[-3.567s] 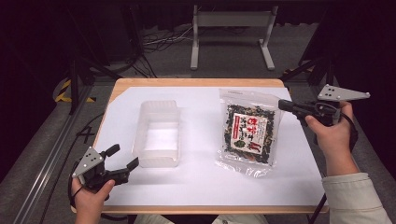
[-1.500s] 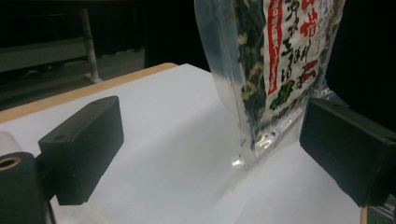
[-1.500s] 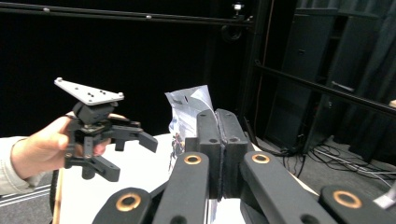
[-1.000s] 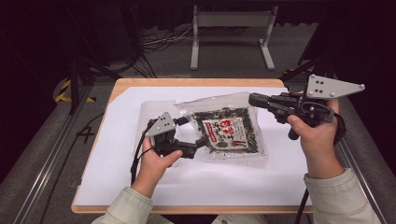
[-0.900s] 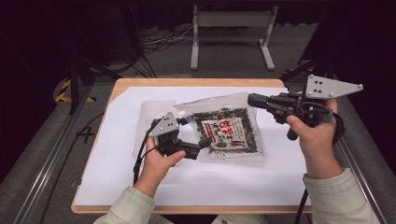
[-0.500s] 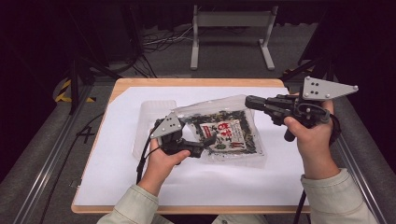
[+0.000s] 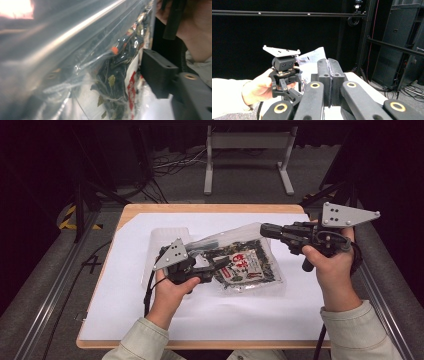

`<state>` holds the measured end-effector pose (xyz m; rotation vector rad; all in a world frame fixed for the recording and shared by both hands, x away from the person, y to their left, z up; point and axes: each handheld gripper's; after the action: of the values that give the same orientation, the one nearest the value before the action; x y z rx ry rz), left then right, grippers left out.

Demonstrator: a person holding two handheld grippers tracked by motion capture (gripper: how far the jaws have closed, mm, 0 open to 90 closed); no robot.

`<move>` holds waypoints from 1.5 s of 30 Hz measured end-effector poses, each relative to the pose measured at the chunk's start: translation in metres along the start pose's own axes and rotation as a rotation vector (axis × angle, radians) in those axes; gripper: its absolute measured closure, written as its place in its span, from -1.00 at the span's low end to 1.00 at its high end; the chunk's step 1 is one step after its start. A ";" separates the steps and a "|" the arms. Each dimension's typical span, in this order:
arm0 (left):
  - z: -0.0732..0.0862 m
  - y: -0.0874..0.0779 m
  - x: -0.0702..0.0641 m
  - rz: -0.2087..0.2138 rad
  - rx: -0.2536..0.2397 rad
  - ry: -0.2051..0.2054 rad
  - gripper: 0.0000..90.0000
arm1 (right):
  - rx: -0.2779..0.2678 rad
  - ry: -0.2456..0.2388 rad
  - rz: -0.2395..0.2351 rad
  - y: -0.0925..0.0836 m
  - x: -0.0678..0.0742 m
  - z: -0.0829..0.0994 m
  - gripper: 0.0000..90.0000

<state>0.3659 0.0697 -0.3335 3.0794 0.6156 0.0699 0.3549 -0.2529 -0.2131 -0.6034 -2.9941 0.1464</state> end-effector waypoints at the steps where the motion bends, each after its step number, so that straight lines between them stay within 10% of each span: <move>1: -0.001 0.000 0.000 0.009 -0.003 0.001 0.02 | -0.001 0.002 -0.001 0.000 0.000 0.000 1.00; 21: -0.014 -0.004 -0.008 0.110 0.047 0.068 0.60 | -0.017 0.019 0.026 -0.008 -0.009 0.004 0.96; 45: -0.040 -0.019 0.002 0.062 0.075 0.086 0.63 | -0.019 0.011 0.182 -0.030 -0.017 0.013 0.42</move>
<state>0.3591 0.0880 -0.2936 3.1828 0.5372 0.1842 0.3578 -0.2885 -0.2236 -0.8755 -2.9293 0.1263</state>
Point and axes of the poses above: each handheld gripper's, and its own axes: y roughly forward along the jaws, z roughly out of its underside, x roughly to its left, and after that the axes turned 7 degrees about y, right-handed
